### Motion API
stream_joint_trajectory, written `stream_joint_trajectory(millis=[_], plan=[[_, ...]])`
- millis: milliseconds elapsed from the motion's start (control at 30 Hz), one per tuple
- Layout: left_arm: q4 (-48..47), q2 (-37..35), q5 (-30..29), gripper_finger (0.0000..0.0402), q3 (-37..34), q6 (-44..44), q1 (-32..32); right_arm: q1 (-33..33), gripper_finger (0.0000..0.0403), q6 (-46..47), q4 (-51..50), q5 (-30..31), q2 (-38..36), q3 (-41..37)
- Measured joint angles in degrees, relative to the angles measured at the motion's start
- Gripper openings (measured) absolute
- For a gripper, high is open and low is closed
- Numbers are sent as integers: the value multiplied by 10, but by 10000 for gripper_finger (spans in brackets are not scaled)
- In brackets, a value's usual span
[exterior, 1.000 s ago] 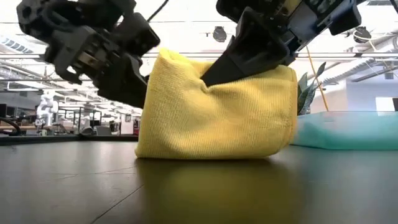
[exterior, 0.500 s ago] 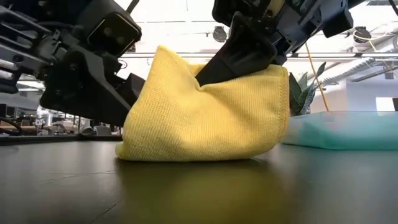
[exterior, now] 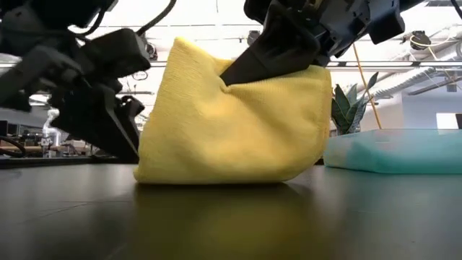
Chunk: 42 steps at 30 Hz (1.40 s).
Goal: Fold microfiber towels
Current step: Fold the yellow microfiber cloth
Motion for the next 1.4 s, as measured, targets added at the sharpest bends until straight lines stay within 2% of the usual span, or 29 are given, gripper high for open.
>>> stream_joint_trajectory(millis=[167,333,433,633,900,1067,1233,1400], plan=[[65,54,-33,140,-5,12,1,-12,4,-1,17,-16,0,0],[179,105,-36,140,-4,55,16,-29,4,7,12,-36,0,0],[210,114,-37,140,-4,80,32,-40,4,18,13,-55,5,0],[214,115,-42,140,-2,83,55,-53,4,51,-38,-55,14,-1],[217,87,-40,140,-2,79,41,-47,4,91,-56,-41,13,-1],[252,83,-15,140,-2,101,32,-33,4,92,-84,-40,-17,-1],[322,113,18,140,-2,135,31,-23,4,106,-127,-9,-59,0],[381,155,47,140,2,147,27,-22,4,125,-151,-6,-71,0]])
